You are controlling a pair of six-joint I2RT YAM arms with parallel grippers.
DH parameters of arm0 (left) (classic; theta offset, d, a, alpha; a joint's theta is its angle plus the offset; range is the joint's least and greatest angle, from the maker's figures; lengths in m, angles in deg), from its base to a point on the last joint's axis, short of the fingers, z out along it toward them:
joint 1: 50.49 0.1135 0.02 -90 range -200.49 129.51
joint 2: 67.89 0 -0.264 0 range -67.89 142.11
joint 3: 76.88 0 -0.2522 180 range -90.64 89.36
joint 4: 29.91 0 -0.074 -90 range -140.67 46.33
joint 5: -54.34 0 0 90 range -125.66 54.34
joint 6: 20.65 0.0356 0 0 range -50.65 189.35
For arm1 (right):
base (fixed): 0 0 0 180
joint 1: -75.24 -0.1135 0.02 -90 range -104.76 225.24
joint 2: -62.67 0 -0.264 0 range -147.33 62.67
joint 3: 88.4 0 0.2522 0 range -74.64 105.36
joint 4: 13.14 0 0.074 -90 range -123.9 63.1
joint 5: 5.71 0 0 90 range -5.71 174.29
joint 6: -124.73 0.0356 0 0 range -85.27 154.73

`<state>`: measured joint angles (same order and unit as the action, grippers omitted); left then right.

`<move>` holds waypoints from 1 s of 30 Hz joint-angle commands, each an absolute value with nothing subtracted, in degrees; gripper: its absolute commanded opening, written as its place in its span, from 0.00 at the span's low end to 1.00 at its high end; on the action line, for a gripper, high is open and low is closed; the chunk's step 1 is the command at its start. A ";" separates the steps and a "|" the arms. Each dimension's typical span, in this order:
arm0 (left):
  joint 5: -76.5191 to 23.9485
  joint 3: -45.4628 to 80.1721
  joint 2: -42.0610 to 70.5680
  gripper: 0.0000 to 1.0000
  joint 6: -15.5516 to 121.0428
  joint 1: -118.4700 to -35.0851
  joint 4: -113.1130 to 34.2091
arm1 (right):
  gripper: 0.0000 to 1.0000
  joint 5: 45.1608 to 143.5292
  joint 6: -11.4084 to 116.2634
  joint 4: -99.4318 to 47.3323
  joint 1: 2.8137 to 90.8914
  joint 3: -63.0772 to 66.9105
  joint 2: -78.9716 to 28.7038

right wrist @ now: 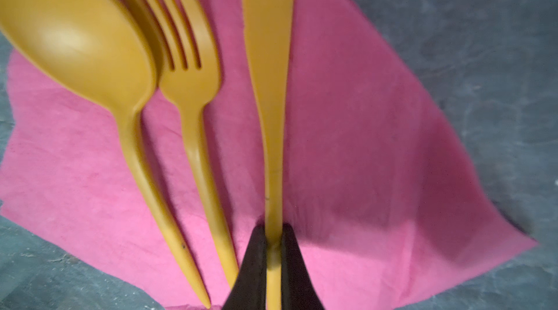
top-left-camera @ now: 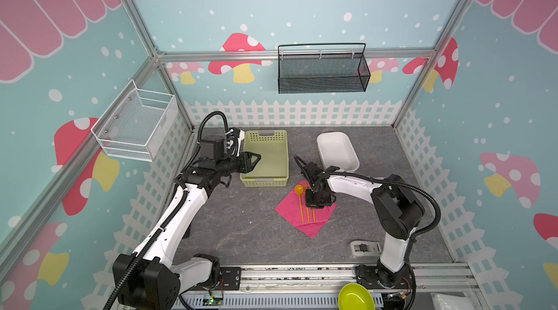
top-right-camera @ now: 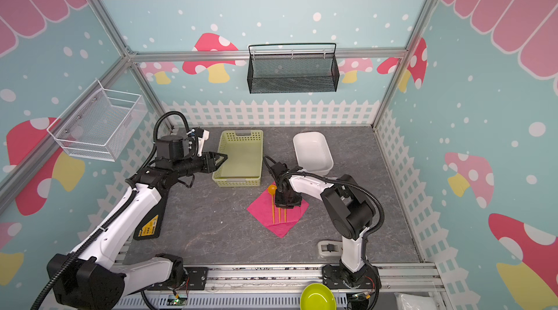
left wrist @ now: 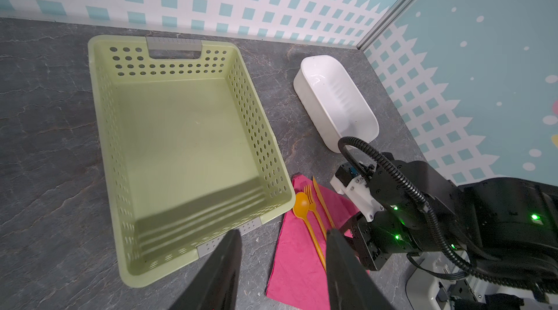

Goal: Place the utensils on the paper napkin and roll it up

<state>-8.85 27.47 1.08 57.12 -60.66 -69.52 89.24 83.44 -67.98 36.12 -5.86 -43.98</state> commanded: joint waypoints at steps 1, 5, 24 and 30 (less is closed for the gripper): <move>-7.97 27.84 0.35 0.47 56.87 -60.22 -68.99 | 0.09 88.56 84.73 -68.89 35.68 -5.38 -44.85; -7.88 27.89 0.40 0.47 56.87 -60.23 -68.98 | 0.14 88.77 84.64 -68.91 35.68 -5.29 -44.82; -7.85 27.98 0.23 0.48 56.96 -60.11 -68.94 | 0.15 89.17 84.81 -68.88 35.63 -5.11 -43.90; -7.84 27.99 0.27 0.47 56.96 -60.10 -68.98 | 0.13 88.93 84.87 -68.90 35.60 -5.14 -43.42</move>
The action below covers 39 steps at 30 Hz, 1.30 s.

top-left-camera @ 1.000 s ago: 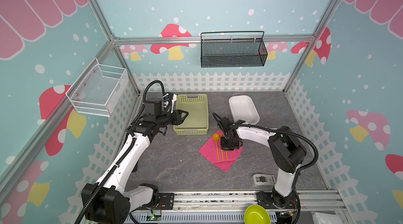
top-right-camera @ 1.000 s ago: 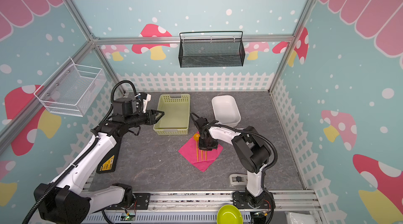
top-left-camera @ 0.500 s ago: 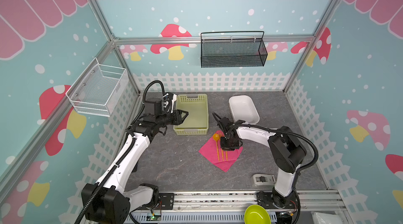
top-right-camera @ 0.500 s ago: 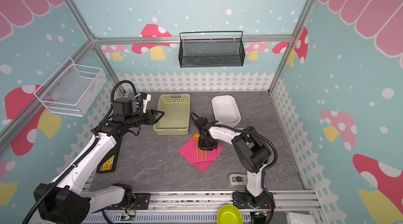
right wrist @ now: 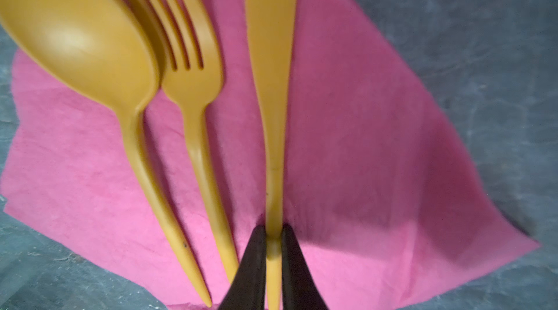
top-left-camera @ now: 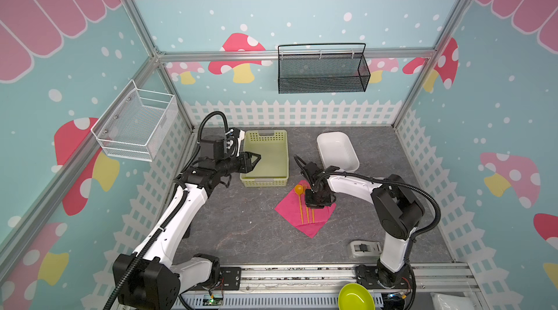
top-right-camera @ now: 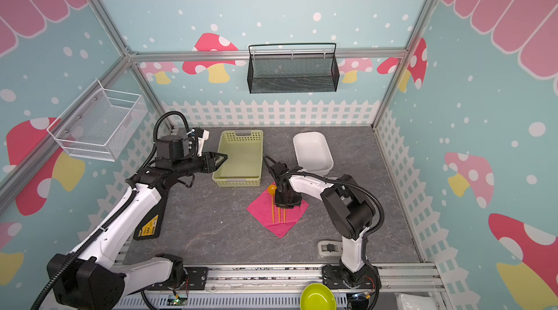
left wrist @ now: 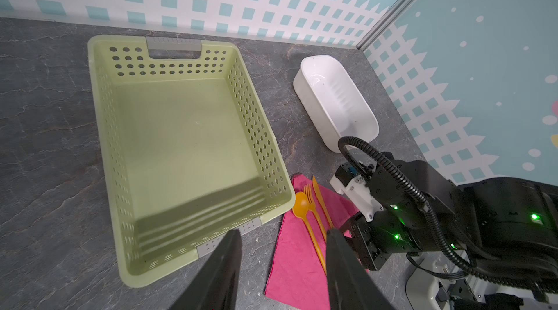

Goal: Place the utensils on the paper napkin and roll it up

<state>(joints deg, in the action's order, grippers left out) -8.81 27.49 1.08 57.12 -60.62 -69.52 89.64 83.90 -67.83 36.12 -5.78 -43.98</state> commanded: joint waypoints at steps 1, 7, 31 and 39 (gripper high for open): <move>-7.80 27.95 0.27 0.47 56.96 -60.11 -69.03 | 0.12 88.89 84.91 -68.89 35.60 -5.06 -43.25; -7.80 27.92 0.14 0.47 57.00 -60.16 -68.98 | 0.10 88.83 85.09 -68.76 35.60 -4.77 -42.20; -7.44 27.92 0.23 0.47 56.87 -60.05 -68.98 | 0.13 90.72 86.30 -68.02 35.45 -6.02 -42.75; -7.36 27.95 0.40 0.47 56.87 -59.86 -68.99 | 0.17 90.48 86.32 -68.15 35.42 -5.99 -42.71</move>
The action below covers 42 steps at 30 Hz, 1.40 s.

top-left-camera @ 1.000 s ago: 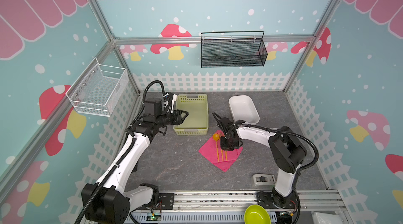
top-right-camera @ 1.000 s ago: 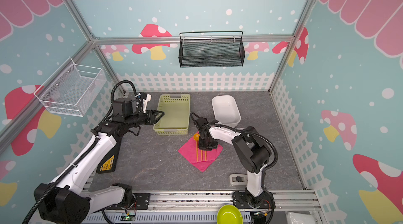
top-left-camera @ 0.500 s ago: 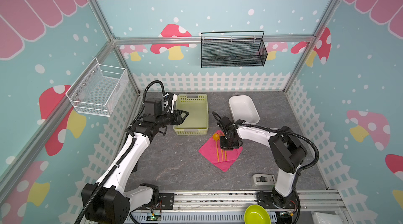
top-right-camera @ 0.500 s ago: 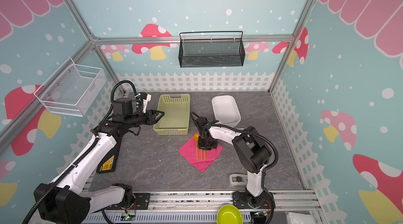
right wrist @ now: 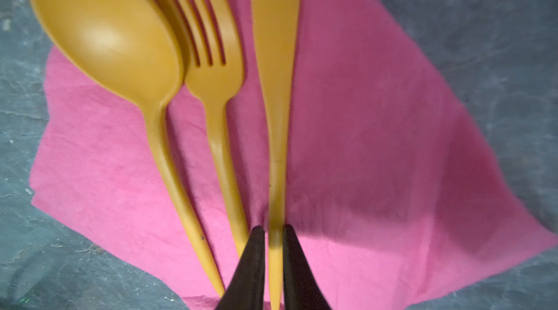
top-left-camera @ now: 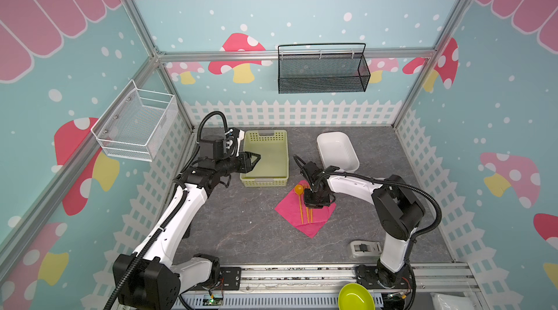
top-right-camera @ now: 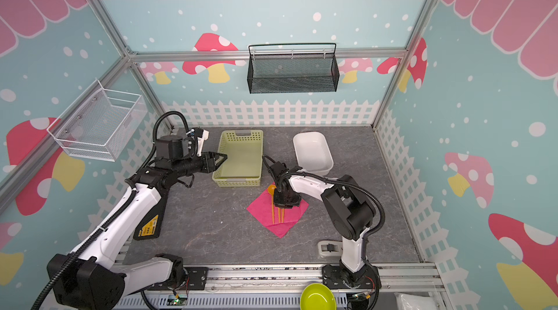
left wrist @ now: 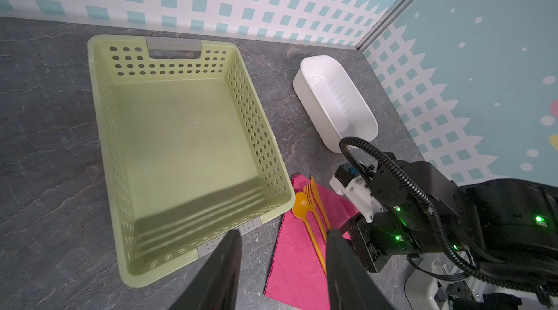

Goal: Place the utensils on the paper napkin and roll it up

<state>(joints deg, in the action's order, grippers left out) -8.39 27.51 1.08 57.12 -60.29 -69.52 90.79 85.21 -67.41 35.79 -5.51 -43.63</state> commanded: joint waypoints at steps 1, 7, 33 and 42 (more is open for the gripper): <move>-7.36 27.97 0.40 0.47 56.87 -59.85 -68.98 | 0.17 90.49 86.25 -68.31 35.42 -5.91 -42.71; -7.27 27.95 0.49 0.47 56.78 -59.85 -68.99 | 0.17 89.95 85.97 -68.89 35.38 -5.40 -42.80; -6.30 27.83 1.28 0.47 56.43 -59.80 -68.90 | 0.11 89.24 83.97 -70.29 35.13 -3.49 -43.85; -6.48 27.90 1.19 0.47 56.52 -59.72 -68.85 | 0.14 88.86 82.74 -71.39 34.67 -2.30 -45.61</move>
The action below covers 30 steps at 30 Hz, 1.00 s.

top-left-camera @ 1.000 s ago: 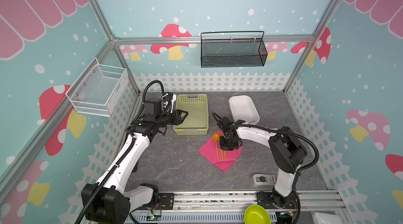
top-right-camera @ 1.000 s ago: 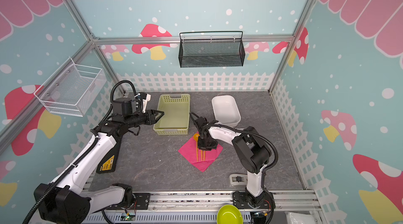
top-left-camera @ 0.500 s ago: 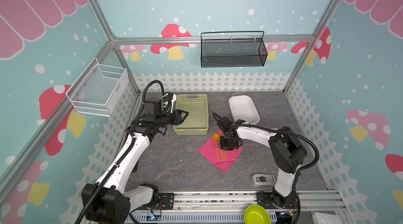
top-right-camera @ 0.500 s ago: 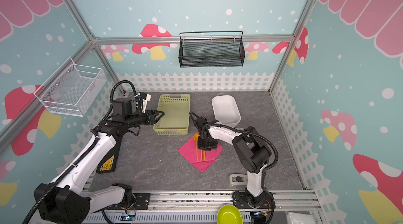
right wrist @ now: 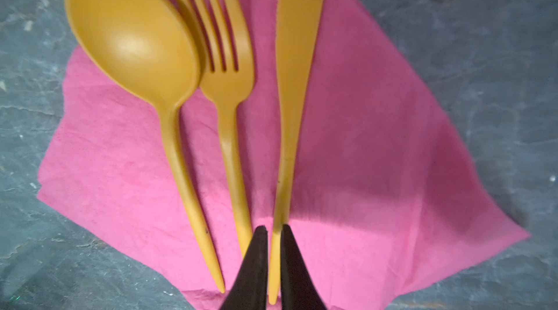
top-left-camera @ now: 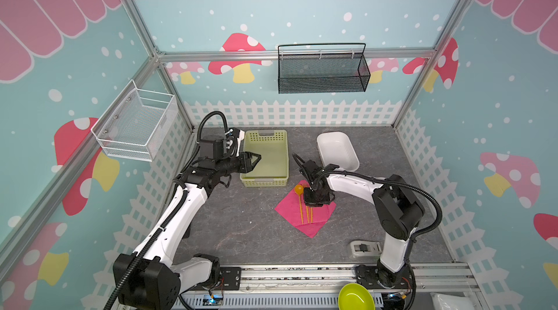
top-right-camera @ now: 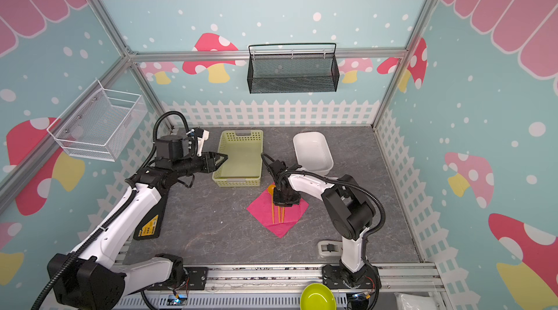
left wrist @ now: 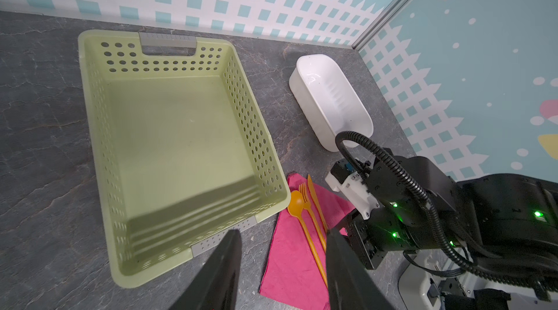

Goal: Place the utensils on the paper napkin and roll it up

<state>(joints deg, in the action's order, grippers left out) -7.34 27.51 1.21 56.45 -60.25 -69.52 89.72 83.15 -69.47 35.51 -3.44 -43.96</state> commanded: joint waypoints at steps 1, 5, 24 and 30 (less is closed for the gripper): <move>-6.48 27.86 1.19 0.47 56.52 -59.72 -68.91 | 0.15 88.85 82.72 -71.38 34.67 -2.30 -45.70; -6.52 27.95 1.19 0.47 56.50 -59.72 -68.93 | 0.15 88.87 82.43 -71.44 34.54 -2.21 -45.70; -6.30 28.00 1.11 0.47 56.48 -59.64 -68.94 | 0.15 87.54 81.95 -73.28 34.37 -1.51 -48.26; -6.30 27.95 1.10 0.47 56.50 -59.69 -68.97 | 0.13 87.49 81.75 -73.38 34.28 -1.34 -48.50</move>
